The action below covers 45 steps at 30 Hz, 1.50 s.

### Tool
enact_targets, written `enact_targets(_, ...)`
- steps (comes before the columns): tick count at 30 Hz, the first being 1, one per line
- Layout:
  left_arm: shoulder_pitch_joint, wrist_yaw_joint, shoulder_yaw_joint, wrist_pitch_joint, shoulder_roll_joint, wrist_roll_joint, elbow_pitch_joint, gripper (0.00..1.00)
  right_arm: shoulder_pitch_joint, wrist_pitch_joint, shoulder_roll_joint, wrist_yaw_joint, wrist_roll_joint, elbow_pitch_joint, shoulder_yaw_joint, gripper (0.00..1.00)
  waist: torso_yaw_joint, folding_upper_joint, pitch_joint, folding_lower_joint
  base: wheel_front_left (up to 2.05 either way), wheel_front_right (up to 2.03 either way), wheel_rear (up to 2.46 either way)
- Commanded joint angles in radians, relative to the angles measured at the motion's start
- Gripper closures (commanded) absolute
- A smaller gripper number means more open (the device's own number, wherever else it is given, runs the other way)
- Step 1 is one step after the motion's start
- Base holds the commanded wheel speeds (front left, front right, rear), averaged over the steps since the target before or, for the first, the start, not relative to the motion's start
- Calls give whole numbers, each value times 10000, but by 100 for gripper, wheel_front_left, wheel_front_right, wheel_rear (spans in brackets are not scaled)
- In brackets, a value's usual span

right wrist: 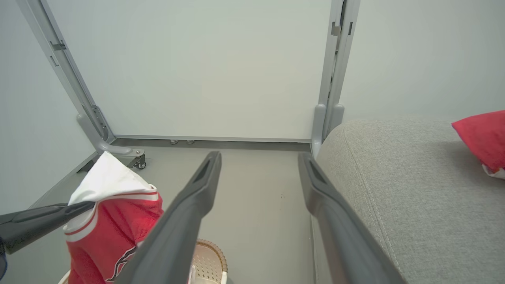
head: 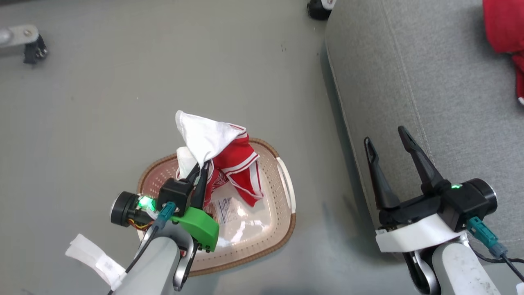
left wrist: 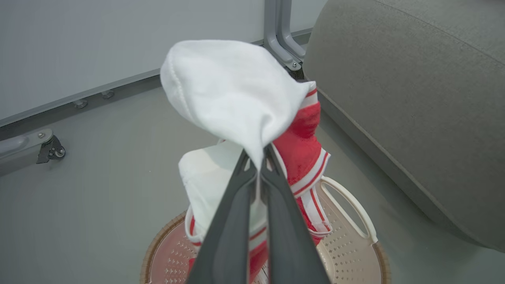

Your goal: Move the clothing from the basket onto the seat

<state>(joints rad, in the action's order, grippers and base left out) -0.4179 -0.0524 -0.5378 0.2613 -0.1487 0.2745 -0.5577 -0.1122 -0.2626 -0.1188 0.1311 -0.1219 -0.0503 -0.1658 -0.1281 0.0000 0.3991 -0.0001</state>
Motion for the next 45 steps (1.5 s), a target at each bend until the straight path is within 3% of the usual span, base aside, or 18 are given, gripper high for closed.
enact_targets(1,361,-50,130,54,-57,-145,342,100,302,-34,-81,-7,-77,52,-68,0,426,0,-2031,1,0,0,0)
enact_targets(12,1350,-128,897,53,70,-212,2394,100,1272,-34,-173,-7,-278,323,-739,0,133,0,-3621,1,0,0,0)
enact_targets(22,1589,-69,1194,45,46,-275,3645,100,1461,-34,-236,-7,-415,459,-1356,0,33,0,-3977,1,0,0,0)
enact_targets(34,1054,176,610,-130,112,-579,4322,100,1009,-34,-402,-7,-248,613,-2199,0,159,0,-3830,1,0,0,0)
enact_targets(45,276,688,-301,-778,335,-732,5413,100,-207,-34,-896,-7,-388,1253,-3053,0,335,0,-3653,1,0,0,0)
